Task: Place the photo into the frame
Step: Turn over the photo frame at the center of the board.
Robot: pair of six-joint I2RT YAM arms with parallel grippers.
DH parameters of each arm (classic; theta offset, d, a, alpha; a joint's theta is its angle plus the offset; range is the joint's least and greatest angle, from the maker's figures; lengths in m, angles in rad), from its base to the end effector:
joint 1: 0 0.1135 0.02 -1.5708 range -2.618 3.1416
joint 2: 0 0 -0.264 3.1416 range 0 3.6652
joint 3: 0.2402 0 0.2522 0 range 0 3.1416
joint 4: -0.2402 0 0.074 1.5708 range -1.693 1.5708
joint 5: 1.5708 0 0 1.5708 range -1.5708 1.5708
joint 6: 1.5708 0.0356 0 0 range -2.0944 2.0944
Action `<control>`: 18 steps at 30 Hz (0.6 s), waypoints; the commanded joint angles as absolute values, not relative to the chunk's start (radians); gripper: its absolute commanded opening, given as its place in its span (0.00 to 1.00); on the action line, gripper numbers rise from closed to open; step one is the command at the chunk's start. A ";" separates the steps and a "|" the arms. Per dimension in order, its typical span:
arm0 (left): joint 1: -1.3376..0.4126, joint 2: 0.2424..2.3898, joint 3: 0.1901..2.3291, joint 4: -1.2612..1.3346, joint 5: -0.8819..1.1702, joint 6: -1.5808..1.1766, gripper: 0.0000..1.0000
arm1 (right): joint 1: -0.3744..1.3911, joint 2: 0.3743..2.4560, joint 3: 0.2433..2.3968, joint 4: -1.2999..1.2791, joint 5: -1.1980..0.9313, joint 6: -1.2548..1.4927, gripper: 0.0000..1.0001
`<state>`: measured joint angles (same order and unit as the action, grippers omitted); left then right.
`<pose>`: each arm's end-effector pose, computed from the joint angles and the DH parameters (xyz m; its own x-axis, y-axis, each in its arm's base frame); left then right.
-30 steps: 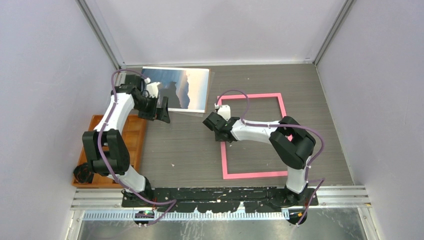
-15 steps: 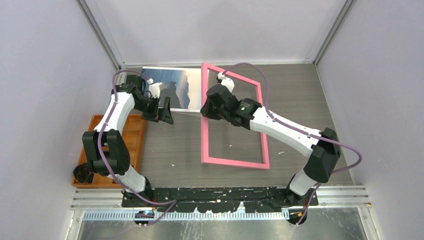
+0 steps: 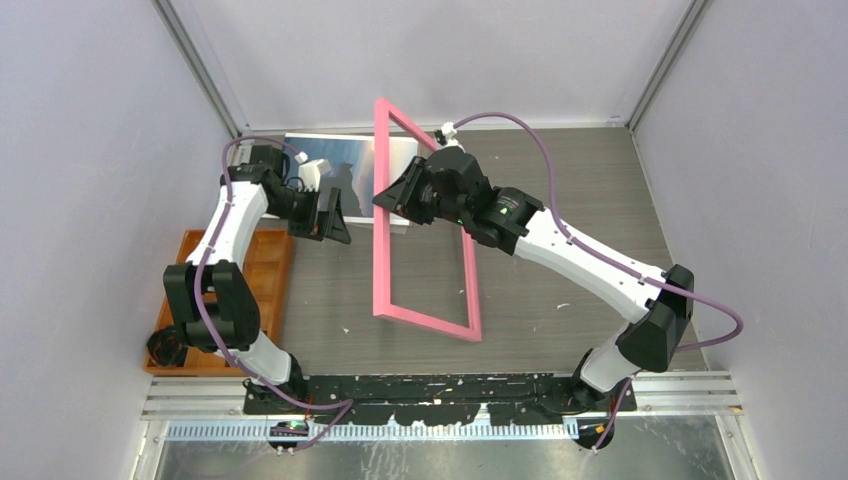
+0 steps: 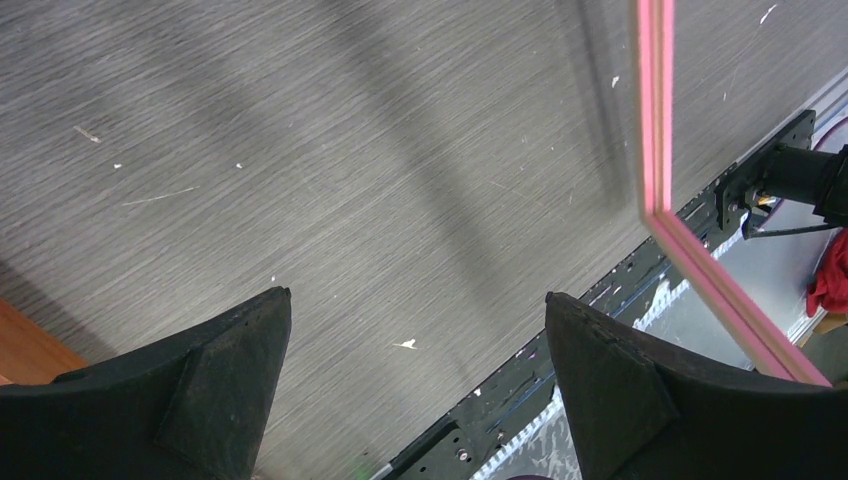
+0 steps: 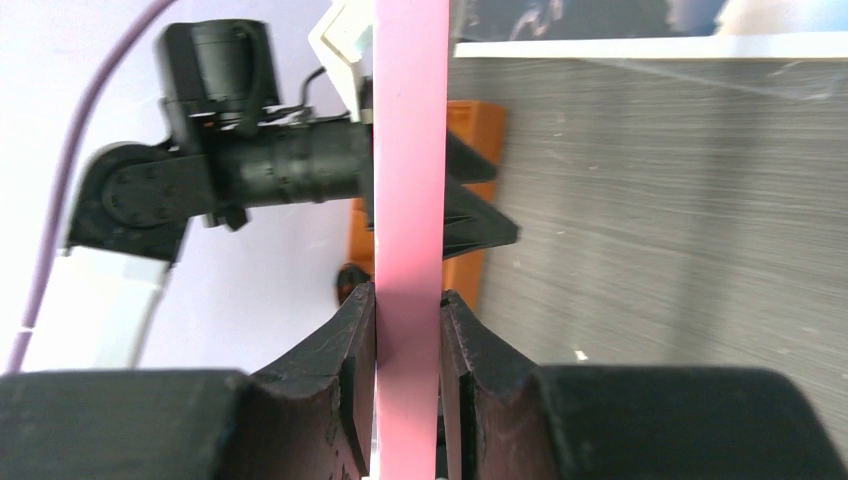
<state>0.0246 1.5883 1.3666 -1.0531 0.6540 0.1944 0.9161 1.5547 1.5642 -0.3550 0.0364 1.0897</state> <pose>0.3070 -0.0141 0.2843 -0.9077 0.1310 -0.3986 0.3396 0.7873 -0.5146 0.2222 0.2873 0.4027 -0.7797 0.4392 -0.4463 -0.1744 0.5323 0.8284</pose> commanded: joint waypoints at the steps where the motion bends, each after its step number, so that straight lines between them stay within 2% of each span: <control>1: 0.009 1.537 1.384 -1.062 0.677 0.192 1.00 | 0.899 1.482 1.563 -0.103 -0.081 1.214 0.01; 18: -0.214 1.616 1.384 -0.994 0.519 0.163 1.00 | 0.722 1.468 1.063 0.727 -0.333 1.681 0.01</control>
<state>-0.1902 1.5929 1.3666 -1.0229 0.5606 0.1814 0.7502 1.4963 1.1107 0.4107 -0.2489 1.5291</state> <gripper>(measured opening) 0.996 0.291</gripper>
